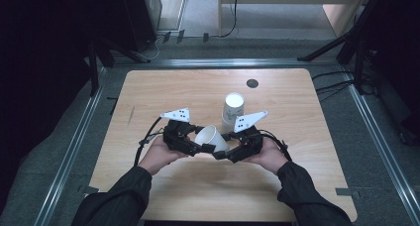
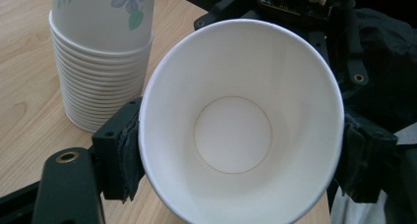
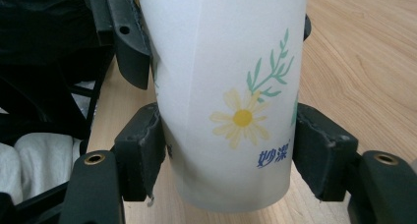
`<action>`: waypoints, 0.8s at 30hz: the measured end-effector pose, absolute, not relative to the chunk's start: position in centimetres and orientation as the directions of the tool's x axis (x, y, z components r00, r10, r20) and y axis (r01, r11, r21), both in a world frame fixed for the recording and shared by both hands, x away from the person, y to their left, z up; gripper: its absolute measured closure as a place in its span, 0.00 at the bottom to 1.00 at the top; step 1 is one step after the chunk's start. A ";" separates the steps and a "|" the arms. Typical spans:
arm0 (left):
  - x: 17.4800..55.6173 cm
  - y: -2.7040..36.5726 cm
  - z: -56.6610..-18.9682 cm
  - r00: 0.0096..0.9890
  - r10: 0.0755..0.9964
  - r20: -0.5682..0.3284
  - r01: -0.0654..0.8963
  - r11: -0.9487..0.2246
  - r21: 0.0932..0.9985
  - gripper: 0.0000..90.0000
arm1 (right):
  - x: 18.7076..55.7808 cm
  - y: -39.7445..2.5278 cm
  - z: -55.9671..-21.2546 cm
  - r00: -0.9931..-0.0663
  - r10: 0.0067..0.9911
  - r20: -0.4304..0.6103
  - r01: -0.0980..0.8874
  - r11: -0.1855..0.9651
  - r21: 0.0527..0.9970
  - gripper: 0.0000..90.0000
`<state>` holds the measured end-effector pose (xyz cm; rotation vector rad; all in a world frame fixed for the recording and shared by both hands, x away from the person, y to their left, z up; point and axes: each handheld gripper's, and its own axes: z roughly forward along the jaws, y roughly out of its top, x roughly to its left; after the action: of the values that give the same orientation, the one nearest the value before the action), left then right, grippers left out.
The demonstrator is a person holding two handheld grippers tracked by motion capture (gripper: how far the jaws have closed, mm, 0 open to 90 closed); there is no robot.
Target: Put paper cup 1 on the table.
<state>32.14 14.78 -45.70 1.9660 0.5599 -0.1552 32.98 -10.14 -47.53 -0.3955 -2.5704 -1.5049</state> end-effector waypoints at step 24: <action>32.1 15.0 -45.5 0.887 0.313 -0.339 0.438 -0.343 0.831 0.28 | 33.0 -10.2 -47.5 -0.954 0.143 0.263 0.300 0.459 0.836 0.37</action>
<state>32.08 15.03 -45.51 1.9549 0.5495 -0.1424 32.99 -10.21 -47.52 -0.3896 -2.5474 -1.5084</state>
